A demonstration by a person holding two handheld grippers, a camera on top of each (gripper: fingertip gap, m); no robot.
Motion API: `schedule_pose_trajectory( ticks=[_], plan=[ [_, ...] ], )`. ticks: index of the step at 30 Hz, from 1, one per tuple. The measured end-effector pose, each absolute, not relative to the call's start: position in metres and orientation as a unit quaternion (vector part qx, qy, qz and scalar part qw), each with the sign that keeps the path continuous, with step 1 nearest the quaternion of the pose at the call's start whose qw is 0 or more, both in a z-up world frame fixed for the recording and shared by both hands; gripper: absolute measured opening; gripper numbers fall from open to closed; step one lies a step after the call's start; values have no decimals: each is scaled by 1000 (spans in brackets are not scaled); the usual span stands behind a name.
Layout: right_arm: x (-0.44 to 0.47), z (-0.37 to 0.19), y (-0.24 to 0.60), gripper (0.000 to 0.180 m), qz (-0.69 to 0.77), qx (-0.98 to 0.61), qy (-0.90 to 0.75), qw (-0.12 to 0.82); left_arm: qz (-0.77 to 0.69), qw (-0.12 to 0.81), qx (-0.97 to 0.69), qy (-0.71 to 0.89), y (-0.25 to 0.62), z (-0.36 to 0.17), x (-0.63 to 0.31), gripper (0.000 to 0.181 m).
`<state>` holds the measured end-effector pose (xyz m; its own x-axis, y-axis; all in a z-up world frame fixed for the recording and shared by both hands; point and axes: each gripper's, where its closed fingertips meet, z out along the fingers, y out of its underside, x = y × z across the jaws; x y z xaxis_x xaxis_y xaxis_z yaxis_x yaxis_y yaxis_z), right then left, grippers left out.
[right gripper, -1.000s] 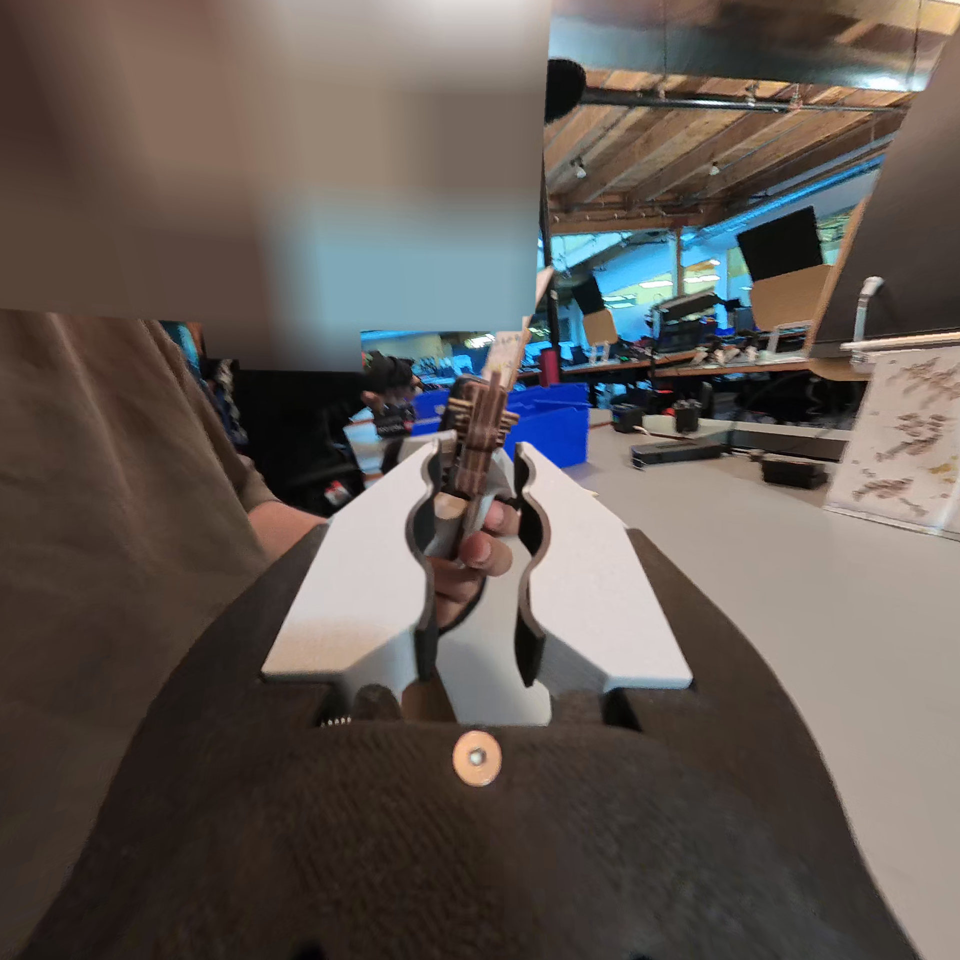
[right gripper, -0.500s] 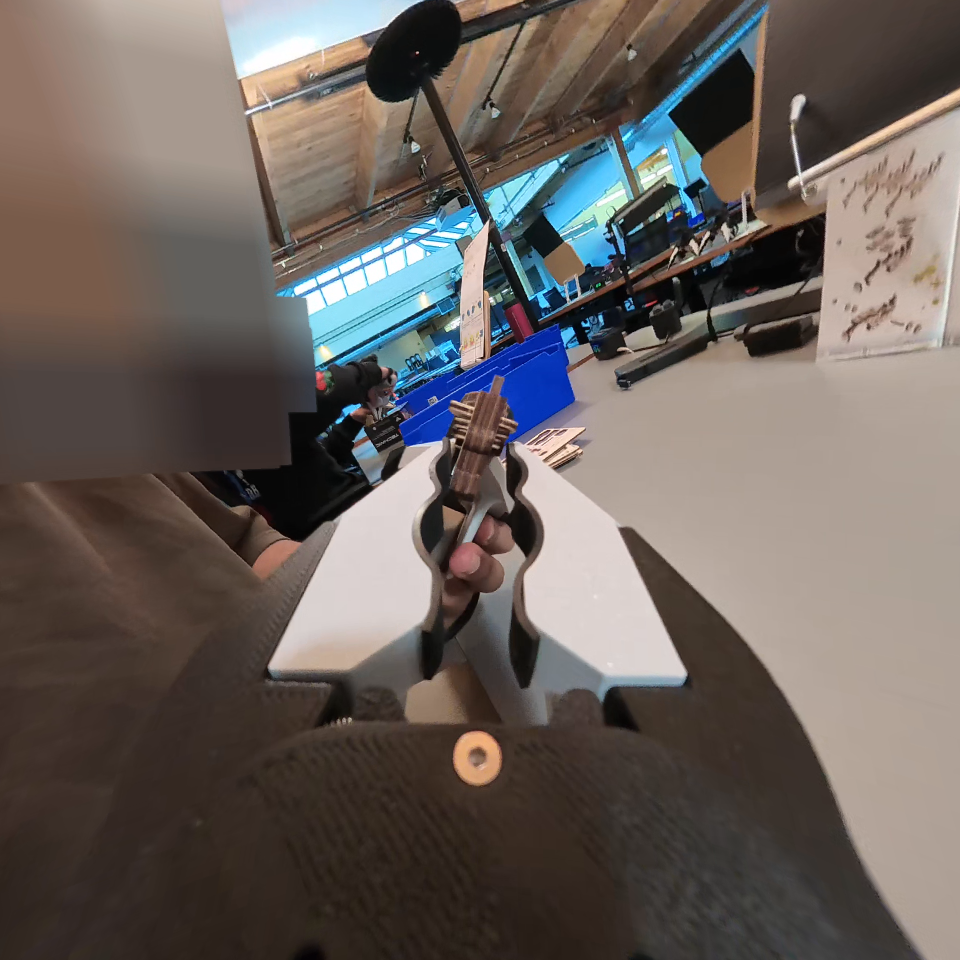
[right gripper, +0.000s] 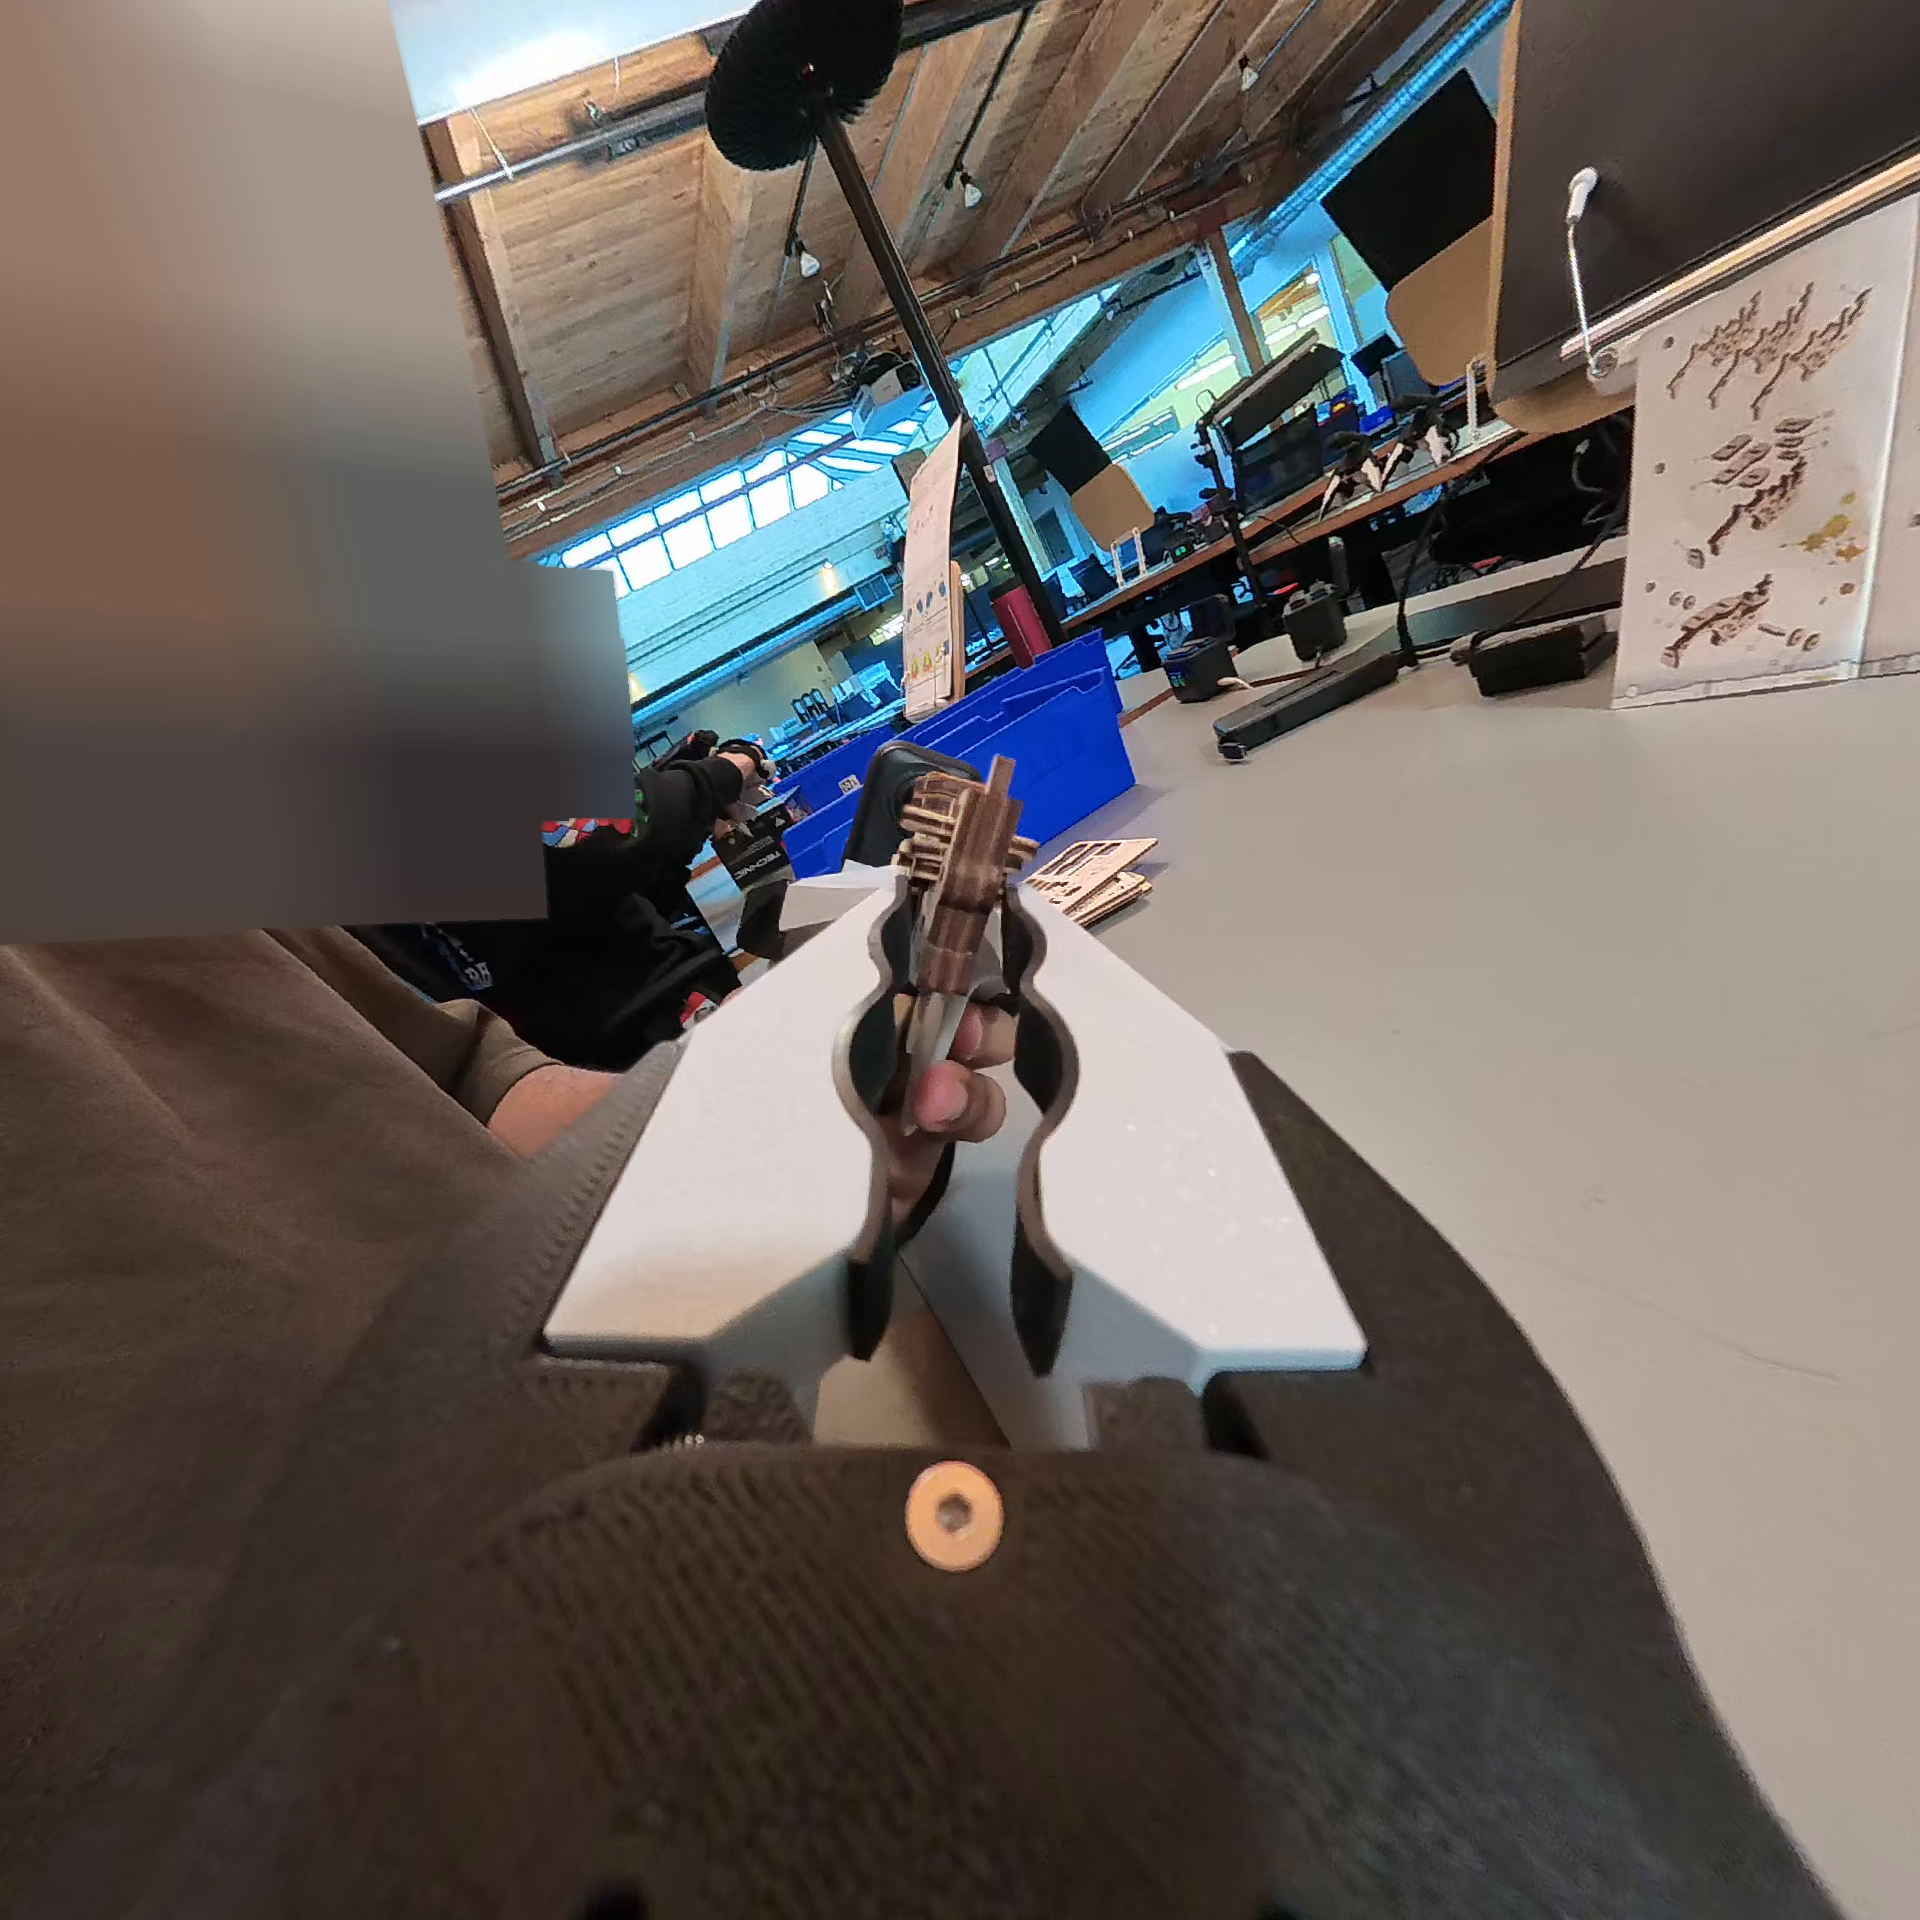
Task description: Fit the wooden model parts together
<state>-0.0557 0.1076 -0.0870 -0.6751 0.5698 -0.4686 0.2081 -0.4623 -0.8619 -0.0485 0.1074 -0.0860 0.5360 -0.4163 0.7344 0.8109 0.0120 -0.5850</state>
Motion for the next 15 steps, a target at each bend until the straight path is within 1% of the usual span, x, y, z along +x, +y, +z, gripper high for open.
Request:
schedule_pose_trajectory(
  ticks=[15],
  plan=[
    [-56,-85,107,15,762,-386,-504,128,-454,688,-536,-182,107,-85,-49,7]
  ],
)
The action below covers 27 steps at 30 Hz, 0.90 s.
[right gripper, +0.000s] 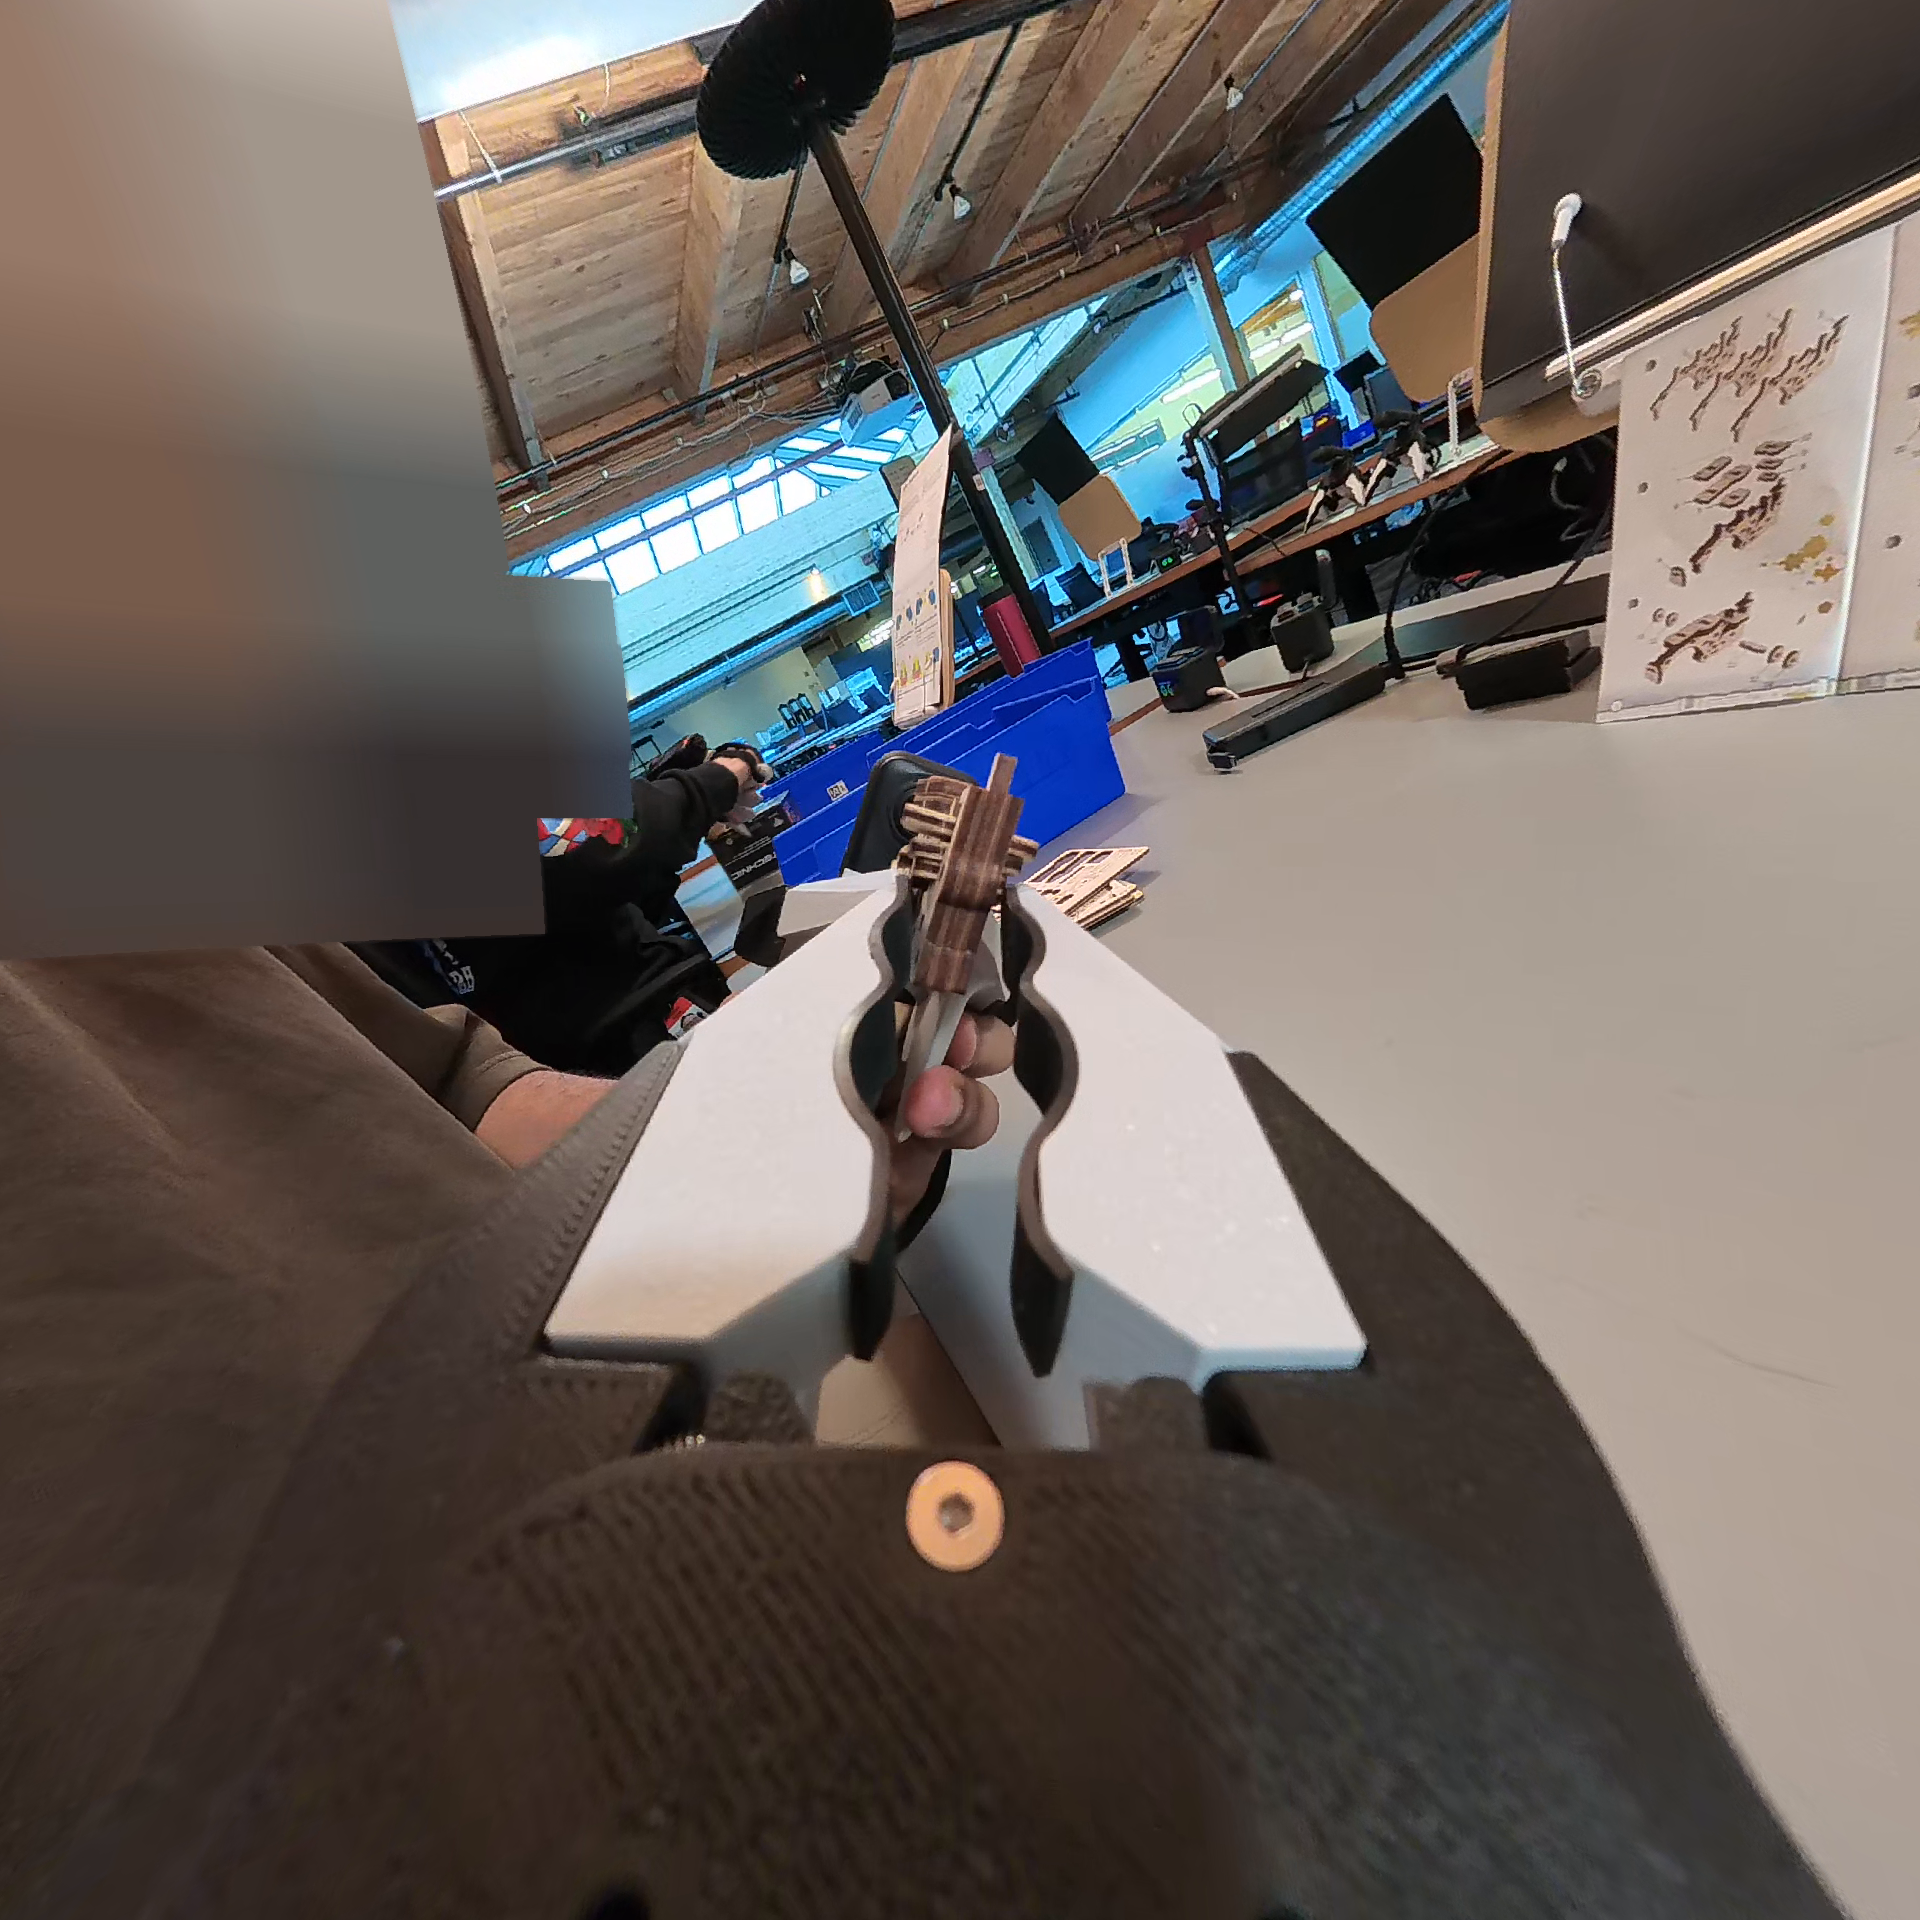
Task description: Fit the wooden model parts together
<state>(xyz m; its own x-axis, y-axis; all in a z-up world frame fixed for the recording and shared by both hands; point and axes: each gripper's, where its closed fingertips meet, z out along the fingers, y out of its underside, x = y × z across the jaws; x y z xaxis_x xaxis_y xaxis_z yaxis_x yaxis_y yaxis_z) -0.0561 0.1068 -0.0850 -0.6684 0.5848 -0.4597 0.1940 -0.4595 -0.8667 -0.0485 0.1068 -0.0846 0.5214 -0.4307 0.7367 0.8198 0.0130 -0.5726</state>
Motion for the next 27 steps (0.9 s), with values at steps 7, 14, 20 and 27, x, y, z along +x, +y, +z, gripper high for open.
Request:
schedule_pose_trajectory(
  ticks=[7,14,20,27],
  plan=[
    [-57,-85,107,14,765,-390,-499,118,-459,687,-532,-183,107,-85,-49,7],
    [-56,-88,107,15,775,-398,-484,87,-454,685,-540,-182,107,-86,-51,6],
    [-57,-91,108,15,782,-407,-469,55,-426,689,-562,-166,107,-87,-51,6],
    [-56,-91,107,11,777,-403,-480,60,-425,688,-564,-165,108,-89,-49,6]
  ],
)
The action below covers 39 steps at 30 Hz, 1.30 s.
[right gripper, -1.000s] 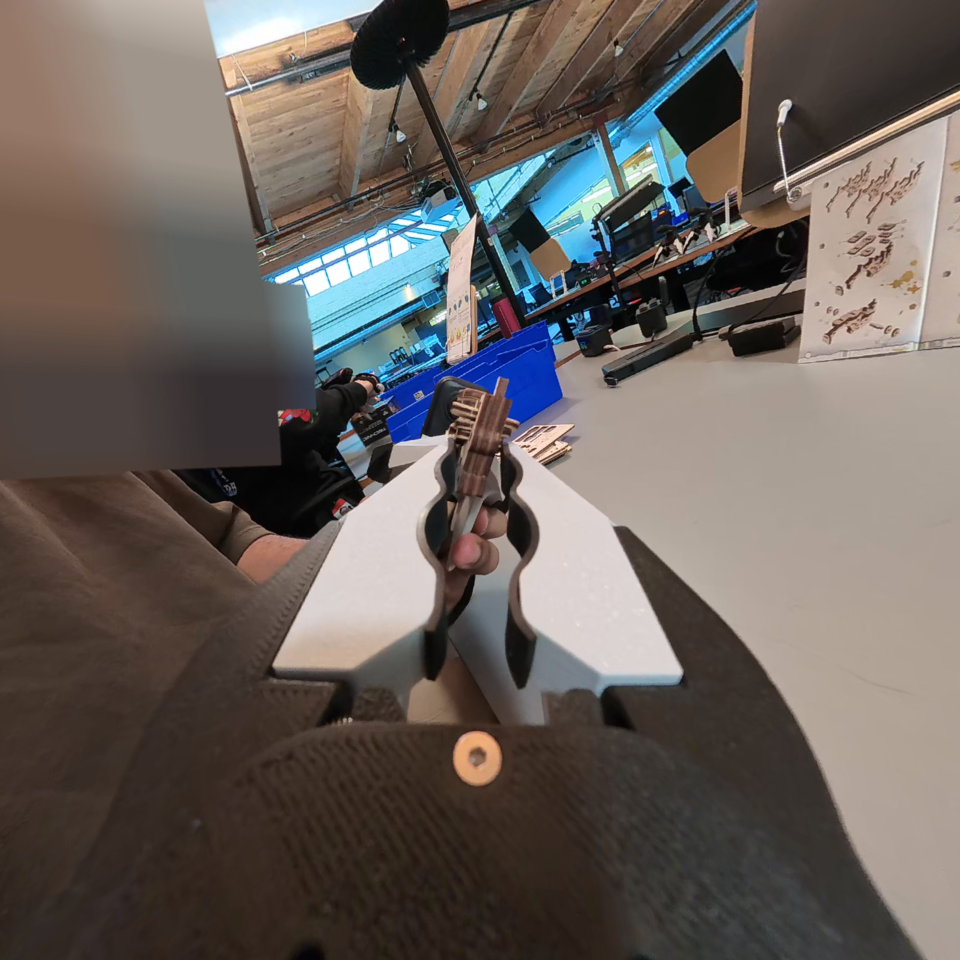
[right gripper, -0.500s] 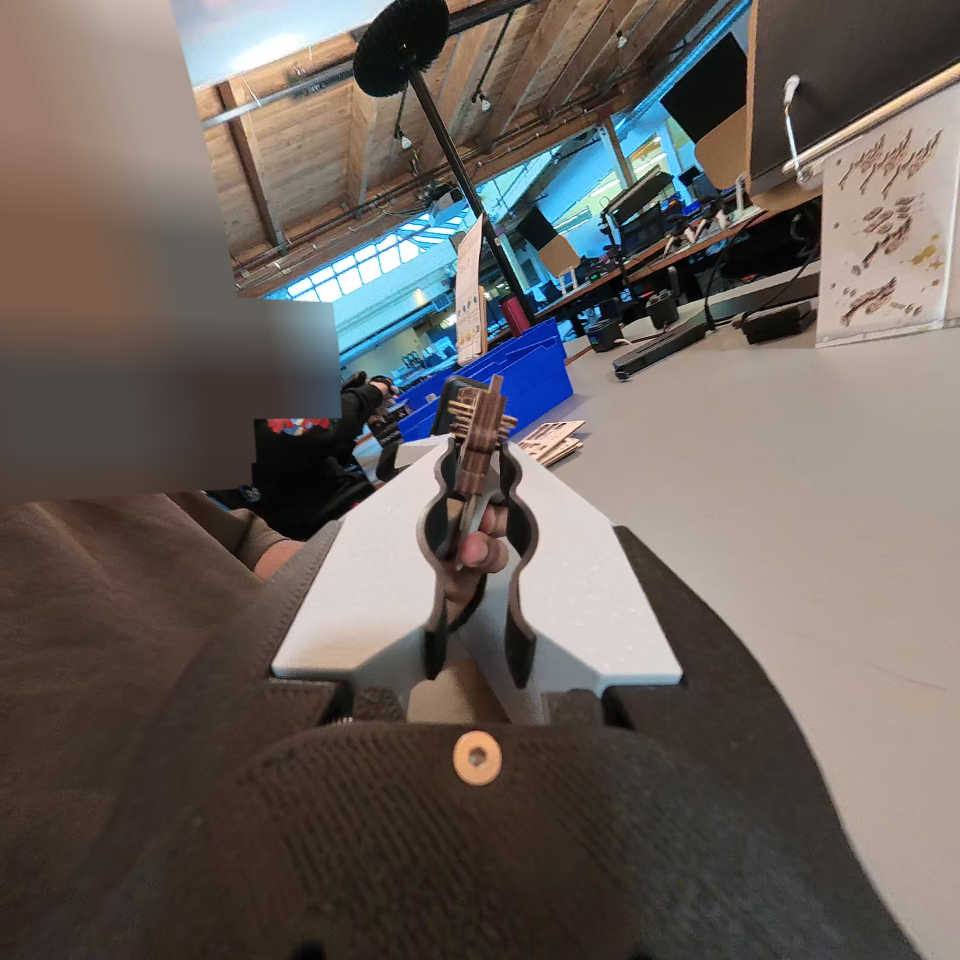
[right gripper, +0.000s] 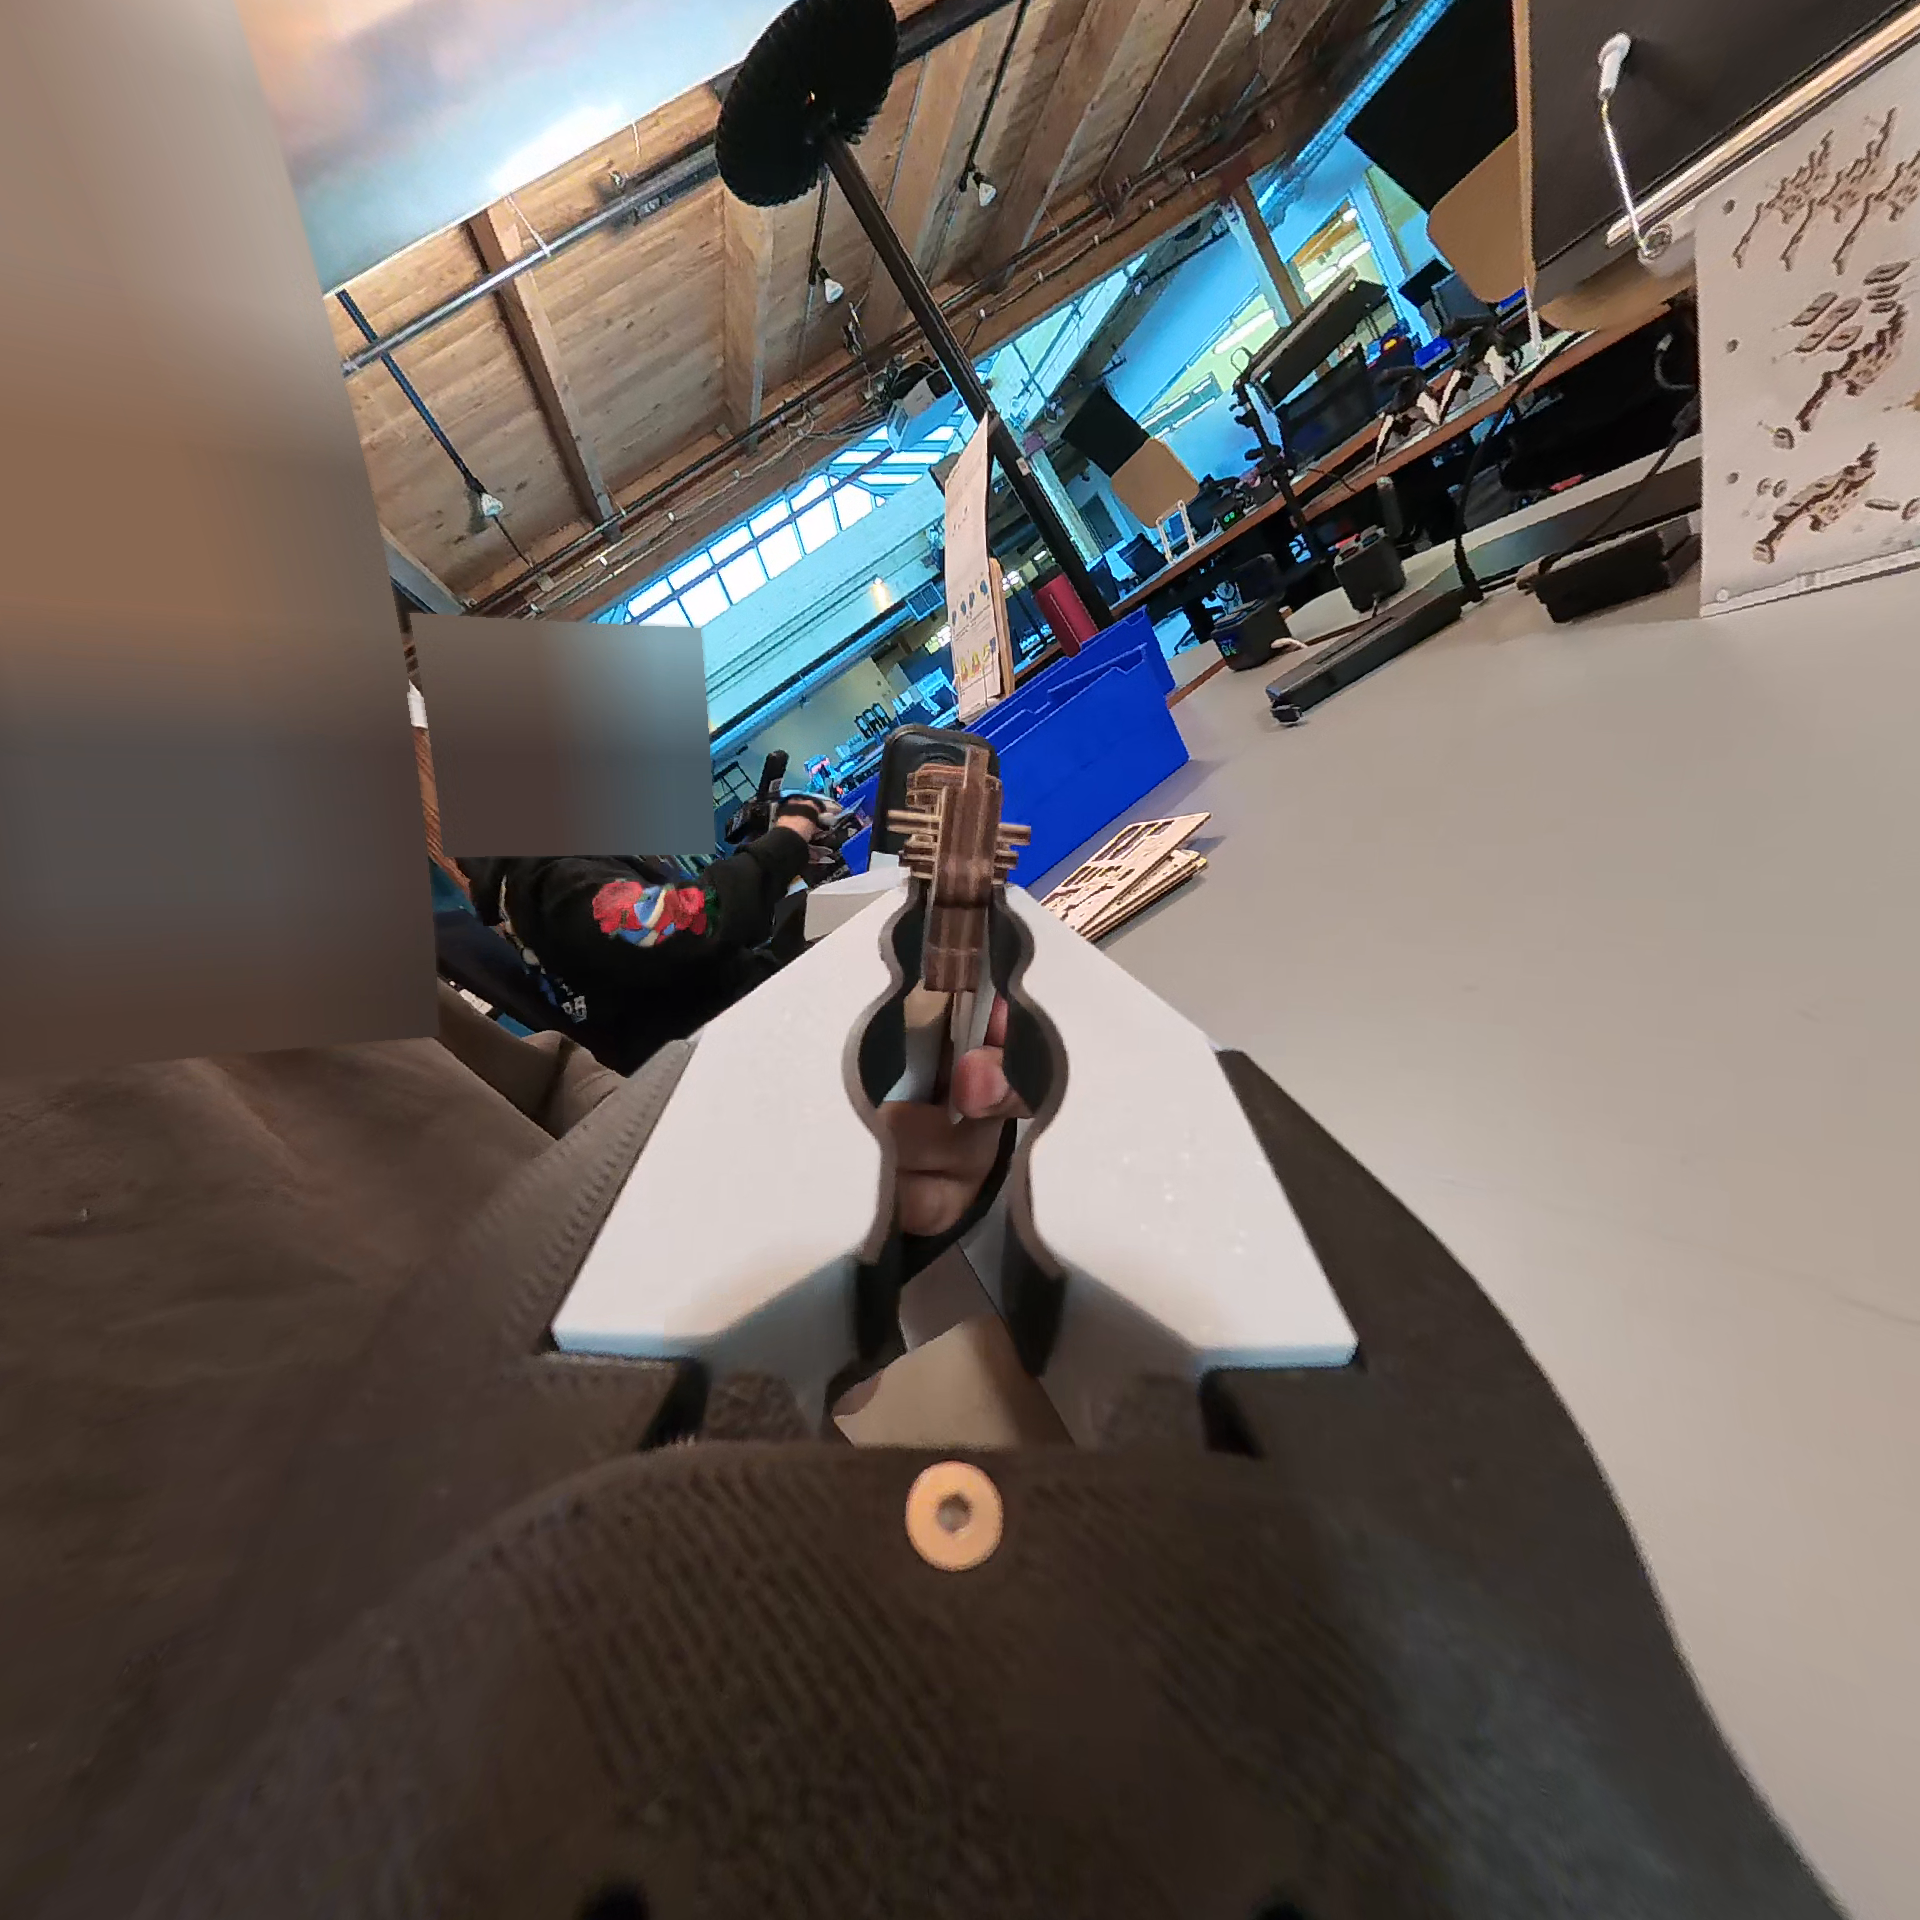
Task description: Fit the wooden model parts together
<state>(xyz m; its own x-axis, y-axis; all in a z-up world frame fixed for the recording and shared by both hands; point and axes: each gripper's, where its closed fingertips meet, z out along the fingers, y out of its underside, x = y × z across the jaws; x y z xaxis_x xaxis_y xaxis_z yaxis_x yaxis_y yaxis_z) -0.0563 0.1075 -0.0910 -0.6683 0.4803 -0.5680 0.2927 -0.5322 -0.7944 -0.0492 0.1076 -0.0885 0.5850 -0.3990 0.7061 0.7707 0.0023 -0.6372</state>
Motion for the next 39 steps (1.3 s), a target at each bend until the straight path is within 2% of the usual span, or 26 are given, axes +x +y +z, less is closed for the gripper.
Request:
schedule_pose_trajectory(
  ticks=[10,16,31,37,39],
  plan=[
    [-55,-88,106,11,777,-399,-483,63,-425,692,-563,-155,106,-86,-47,6],
    [-46,-72,96,11,799,-340,-491,71,-411,723,-549,-87,96,-68,-35,6],
    [5,-38,57,16,777,-138,-573,220,-432,740,-506,96,58,-38,7,8],
    [10,-37,51,19,775,-120,-575,233,-441,733,-504,116,53,-37,11,8],
    [10,-37,51,27,778,-124,-573,228,-444,731,-504,123,52,-37,13,8]
  ],
)
